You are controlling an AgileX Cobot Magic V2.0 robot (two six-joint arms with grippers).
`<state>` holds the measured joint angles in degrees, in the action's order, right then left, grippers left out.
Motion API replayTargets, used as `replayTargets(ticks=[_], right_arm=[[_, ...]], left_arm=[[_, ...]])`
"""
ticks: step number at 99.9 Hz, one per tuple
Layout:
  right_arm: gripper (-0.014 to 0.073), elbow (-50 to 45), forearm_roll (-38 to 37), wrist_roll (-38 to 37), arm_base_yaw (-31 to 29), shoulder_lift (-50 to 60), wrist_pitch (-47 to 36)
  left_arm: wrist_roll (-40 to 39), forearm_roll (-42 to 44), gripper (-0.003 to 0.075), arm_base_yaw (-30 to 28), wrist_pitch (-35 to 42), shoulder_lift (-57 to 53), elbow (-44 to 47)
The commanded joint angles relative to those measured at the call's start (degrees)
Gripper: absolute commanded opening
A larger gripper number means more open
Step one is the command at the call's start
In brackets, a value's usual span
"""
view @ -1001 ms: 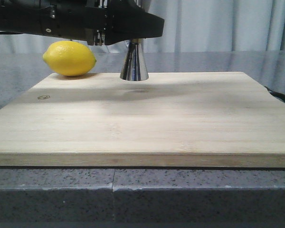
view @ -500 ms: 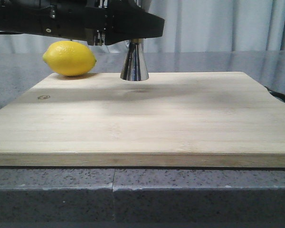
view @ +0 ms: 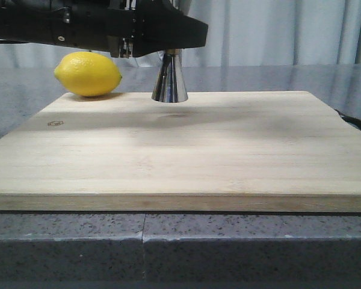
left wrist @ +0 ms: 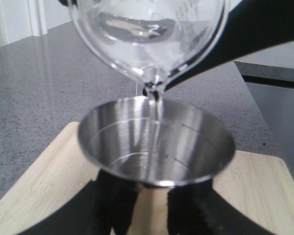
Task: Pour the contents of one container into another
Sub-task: 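Tilt the beaker with the right gripper, pouring liquid into the jigger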
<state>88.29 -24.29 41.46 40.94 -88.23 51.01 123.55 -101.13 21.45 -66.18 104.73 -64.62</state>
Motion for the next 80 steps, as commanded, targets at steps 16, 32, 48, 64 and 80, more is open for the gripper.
replayTargets(ticks=[16,32,48,64,80], right_arm=[[0.0269,2.0,-2.3,2.3,0.1,2.2,-3.1],[0.0269,2.0,-2.3,4.0,0.1,2.2,-3.1],[0.0269,2.0,-2.7,5.4,0.1,2.2,-3.1],[0.0269,2.0,-3.5,6.0,0.1,2.2,-3.2],[0.0269,2.0,-3.6,6.0,0.1,2.2,-3.6]], left_arm=[[-0.4,-4.9,0.0238,0.4,-5.8,-3.4,-1.8],[-0.4,-4.9,0.0238,0.4,-5.8,-3.4,-1.8],[-0.4,-4.9,0.0238,0.4,-5.8,-3.4,-1.8],[-0.4,-4.9,0.0238,0.4,-5.8,-3.4,-1.8],[-0.4,-4.9,0.0238,0.4,-5.8,-3.4,-1.8]])
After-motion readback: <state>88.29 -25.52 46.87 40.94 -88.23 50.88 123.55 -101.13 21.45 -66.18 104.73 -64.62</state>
